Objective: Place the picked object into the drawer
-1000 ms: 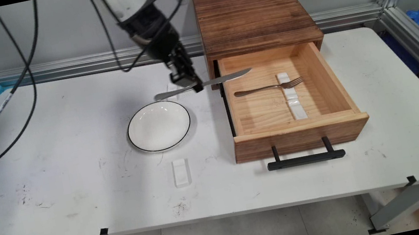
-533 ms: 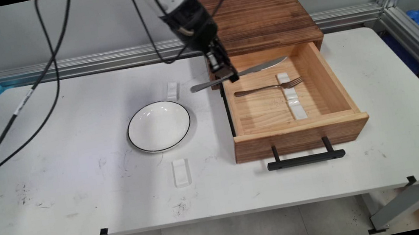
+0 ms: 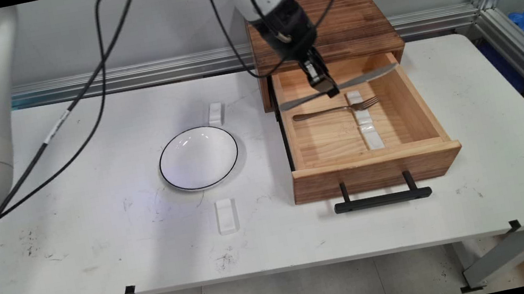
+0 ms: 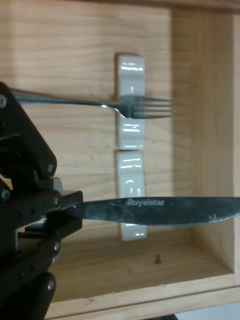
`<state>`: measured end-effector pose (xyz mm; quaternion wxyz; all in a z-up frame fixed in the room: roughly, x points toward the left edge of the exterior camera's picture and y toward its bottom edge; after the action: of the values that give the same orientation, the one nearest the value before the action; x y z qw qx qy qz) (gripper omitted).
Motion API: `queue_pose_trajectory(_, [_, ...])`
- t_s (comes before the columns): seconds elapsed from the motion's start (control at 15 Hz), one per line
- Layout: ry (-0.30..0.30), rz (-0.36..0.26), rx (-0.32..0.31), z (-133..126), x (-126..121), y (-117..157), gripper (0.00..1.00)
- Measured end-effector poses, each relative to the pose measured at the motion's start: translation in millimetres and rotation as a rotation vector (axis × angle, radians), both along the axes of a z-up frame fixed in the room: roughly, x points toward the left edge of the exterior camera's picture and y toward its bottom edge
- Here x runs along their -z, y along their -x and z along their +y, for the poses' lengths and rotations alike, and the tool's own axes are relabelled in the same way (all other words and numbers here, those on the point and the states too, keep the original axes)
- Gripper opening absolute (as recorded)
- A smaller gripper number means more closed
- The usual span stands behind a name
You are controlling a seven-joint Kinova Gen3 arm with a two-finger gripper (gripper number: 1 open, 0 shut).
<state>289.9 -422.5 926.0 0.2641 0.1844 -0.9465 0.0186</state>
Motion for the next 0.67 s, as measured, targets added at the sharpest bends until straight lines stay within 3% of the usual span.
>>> queue_pose_trajectory(0.67, [-0.029, -0.007, 0.044, -12, 30, 46, 0.00])
